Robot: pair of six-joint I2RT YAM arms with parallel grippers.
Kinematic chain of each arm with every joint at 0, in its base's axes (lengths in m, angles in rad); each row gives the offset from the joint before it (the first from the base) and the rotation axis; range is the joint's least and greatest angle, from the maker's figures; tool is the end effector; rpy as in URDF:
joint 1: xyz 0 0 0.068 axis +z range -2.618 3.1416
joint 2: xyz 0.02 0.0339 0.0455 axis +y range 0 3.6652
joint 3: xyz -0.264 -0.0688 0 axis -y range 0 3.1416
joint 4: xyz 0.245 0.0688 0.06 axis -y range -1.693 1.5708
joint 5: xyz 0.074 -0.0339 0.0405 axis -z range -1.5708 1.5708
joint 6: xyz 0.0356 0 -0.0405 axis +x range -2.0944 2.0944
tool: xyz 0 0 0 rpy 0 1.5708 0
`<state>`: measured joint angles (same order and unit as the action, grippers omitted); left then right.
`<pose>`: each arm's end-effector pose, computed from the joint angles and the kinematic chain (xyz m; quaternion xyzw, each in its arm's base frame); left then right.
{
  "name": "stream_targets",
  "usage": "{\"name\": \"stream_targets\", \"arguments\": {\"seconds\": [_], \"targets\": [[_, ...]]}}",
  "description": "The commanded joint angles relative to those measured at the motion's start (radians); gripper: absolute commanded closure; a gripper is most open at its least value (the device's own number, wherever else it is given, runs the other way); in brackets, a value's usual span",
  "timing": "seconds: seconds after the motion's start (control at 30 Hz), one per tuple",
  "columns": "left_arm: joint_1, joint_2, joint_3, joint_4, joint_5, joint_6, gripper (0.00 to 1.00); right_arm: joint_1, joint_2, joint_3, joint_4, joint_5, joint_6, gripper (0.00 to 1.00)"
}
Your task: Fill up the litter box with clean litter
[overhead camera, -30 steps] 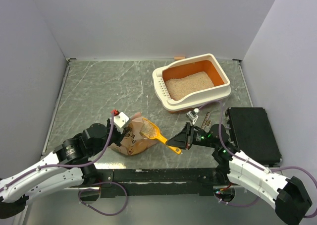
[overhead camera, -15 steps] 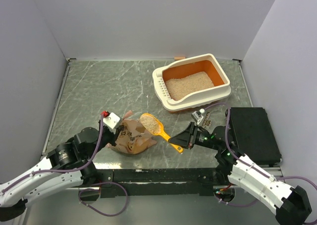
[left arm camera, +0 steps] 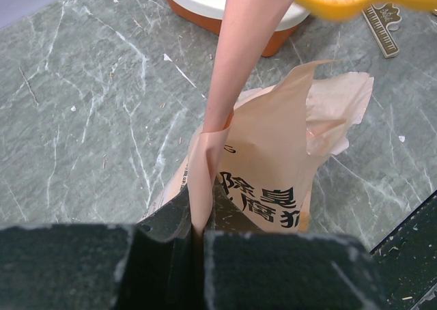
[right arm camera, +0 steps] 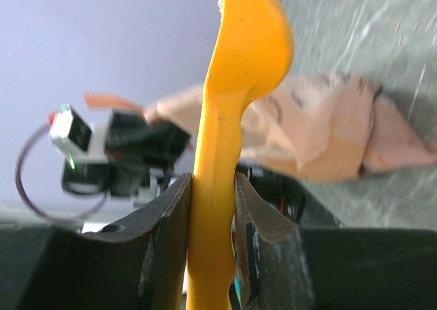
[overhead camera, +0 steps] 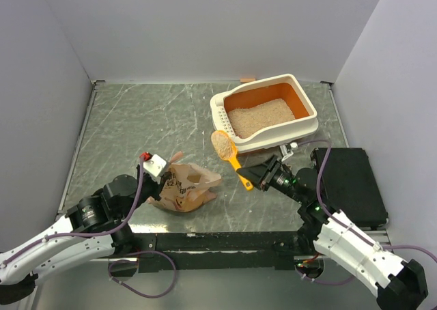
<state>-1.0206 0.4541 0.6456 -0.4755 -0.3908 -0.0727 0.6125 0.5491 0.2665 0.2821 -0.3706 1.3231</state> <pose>0.0714 -0.0905 0.3049 0.2546 0.7515 -0.1732 0.5835 0.1186 0.0991 0.2405 0.1197 0.6971 0.6462 0.2867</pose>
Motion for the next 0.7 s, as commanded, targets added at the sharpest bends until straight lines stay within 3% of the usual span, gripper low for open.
{"name": "stream_targets", "arguments": {"seconds": [0.0,0.4,0.67], "targets": [[-0.001,-0.009,0.043,0.15,-0.028,-0.016,0.99,-0.017,0.049,0.115,0.058,0.149,0.005,1.0],[-0.001,-0.025,0.043,0.149,-0.023,-0.019,0.99,-0.154,0.251,0.169,0.097,0.32,0.039,1.0],[-0.001,-0.028,0.048,0.144,-0.034,-0.021,0.99,-0.237,0.371,0.352,-0.185,0.368,-0.044,1.0]]}}
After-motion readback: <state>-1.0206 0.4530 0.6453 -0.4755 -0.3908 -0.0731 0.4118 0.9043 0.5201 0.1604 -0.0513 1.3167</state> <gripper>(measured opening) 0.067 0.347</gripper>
